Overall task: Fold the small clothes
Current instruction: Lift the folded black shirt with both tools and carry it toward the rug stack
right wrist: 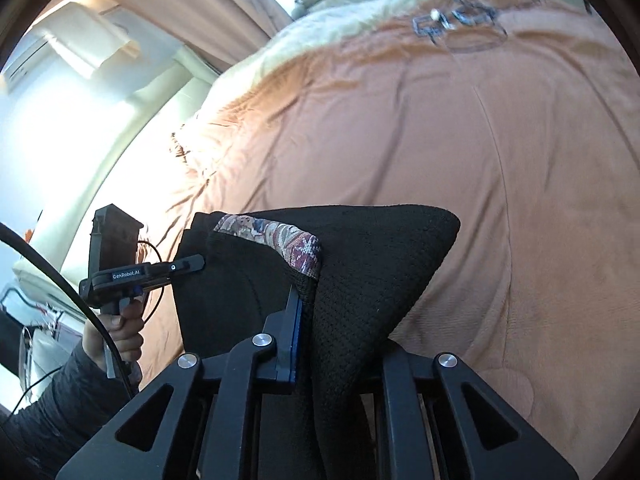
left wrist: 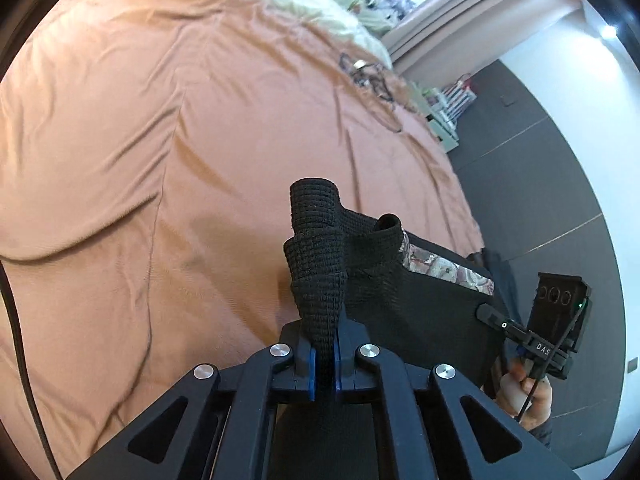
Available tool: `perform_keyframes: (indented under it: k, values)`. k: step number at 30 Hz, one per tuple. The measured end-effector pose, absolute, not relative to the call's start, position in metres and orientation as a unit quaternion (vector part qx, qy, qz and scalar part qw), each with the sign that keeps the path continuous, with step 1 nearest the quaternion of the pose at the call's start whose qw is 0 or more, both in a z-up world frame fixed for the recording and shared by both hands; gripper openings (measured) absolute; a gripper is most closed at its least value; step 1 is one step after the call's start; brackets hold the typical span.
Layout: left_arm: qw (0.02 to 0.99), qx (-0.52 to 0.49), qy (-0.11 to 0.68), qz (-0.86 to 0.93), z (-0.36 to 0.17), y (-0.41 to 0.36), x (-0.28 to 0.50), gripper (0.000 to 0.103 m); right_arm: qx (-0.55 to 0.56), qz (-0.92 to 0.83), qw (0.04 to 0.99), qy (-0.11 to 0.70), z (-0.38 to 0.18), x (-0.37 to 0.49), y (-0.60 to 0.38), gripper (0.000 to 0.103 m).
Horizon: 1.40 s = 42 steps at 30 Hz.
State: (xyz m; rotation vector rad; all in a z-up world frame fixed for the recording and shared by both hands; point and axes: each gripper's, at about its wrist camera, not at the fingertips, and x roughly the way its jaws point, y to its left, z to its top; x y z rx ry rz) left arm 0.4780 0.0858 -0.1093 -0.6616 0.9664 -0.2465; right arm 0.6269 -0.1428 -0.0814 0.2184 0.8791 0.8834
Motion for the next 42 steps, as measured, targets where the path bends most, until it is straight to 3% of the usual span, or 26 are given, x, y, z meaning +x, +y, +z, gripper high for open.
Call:
perform_keyframes:
  k: [14, 25, 42]
  values:
    - [0.87, -0.269, 0.377, -0.171, 0.019, 0.04, 0.425, 0.005, 0.088, 0.407, 0.856, 0.308, 0.002, 0.497, -0.235, 0.01]
    - [0.888, -0.227, 0.326, -0.233, 0.107, -0.045, 0.407, 0.005, 0.077, 0.369, 0.9, 0.22, 0.081, 0.393, -0.34, 0.01]
    - [0.858, -0.172, 0.318, -0.365, 0.166, -0.234, 0.422, 0.005, 0.076, 0.274, 0.947, 0.15, 0.122, 0.253, -0.515, 0.01]
